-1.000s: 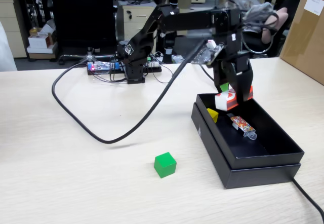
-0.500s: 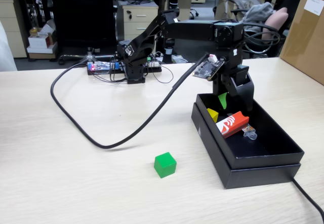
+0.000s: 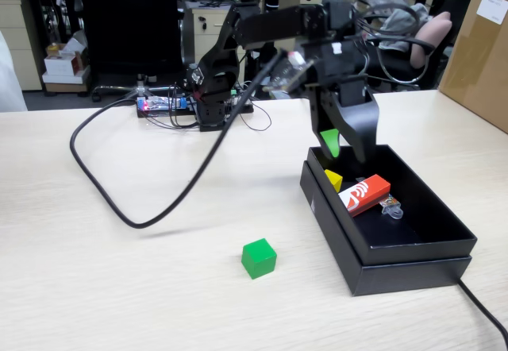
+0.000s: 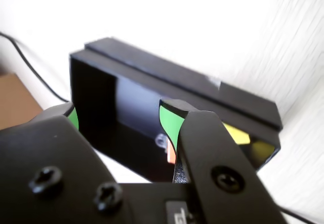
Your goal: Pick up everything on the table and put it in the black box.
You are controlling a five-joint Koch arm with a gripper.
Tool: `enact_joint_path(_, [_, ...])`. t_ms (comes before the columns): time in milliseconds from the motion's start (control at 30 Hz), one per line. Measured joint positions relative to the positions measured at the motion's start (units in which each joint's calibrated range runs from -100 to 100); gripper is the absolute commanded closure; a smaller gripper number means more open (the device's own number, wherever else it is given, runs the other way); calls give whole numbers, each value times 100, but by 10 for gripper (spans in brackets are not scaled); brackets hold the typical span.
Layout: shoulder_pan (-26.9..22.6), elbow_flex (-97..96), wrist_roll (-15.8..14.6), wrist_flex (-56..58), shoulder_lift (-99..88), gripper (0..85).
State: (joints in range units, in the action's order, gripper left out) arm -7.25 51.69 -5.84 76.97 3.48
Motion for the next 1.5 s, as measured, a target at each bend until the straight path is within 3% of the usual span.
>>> enact_joint_path(500, [781,-274,361,-855,1153,516])
enact_joint_path(1500, [952,-283,488,-1406,2825,527])
